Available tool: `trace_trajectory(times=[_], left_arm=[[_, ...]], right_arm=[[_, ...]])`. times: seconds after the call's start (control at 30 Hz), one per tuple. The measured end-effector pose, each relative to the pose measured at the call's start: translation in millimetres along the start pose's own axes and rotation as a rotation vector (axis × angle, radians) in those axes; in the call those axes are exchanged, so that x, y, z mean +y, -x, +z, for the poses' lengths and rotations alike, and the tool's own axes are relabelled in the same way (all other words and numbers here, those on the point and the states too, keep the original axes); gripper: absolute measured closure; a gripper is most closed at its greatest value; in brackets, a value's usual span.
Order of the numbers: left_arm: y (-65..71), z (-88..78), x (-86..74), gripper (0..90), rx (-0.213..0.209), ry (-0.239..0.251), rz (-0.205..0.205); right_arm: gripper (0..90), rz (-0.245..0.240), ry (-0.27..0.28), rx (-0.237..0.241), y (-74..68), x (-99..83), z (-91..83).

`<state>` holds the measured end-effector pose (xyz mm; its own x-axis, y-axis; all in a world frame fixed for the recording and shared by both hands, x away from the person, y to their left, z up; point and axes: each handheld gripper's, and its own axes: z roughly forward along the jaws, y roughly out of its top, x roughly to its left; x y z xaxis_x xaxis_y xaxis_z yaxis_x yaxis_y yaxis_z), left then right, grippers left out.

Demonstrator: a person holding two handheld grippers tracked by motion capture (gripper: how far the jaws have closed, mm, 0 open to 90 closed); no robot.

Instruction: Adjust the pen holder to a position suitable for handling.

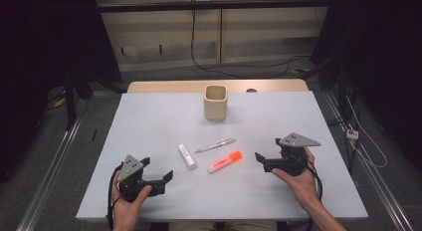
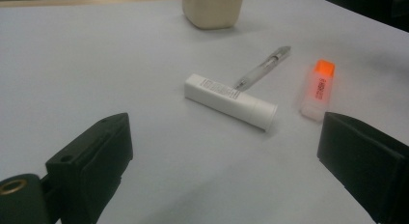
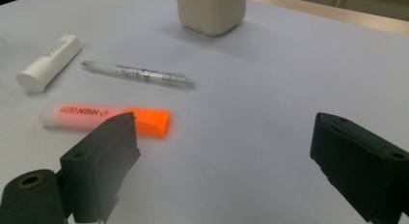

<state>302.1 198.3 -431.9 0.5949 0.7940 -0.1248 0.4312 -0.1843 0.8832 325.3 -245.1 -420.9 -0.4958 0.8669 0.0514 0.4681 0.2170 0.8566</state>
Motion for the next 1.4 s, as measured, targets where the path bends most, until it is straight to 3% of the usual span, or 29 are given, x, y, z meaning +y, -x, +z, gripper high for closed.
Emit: trace_trajectory(times=[0.17, 0.57, 0.97, 1.4], left_arm=[[-2.8, -3.2, -2.0, 5.2, 0.007, -0.002, -0.015], [-1.0, -6.1, -4.0, 5.2, 0.001, -0.006, -0.008], [1.2, -0.3, -1.9, 5.3, -0.002, -0.012, -0.007], [-2.3, -2.7, -3.4, 5.3, -0.009, -0.012, -0.02]], right_arm=[[8.4, -0.02, -0.009, 0.029, -2.3, 17.4, 12.3], [8.4, -0.054, -0.012, 0.047, -7.8, 52.3, 43.2], [11.5, -0.076, -0.01, 0.026, 1.6, 91.2, 72.3], [16.3, -0.089, 0.002, 0.036, 11.2, 134.4, 103.4]])
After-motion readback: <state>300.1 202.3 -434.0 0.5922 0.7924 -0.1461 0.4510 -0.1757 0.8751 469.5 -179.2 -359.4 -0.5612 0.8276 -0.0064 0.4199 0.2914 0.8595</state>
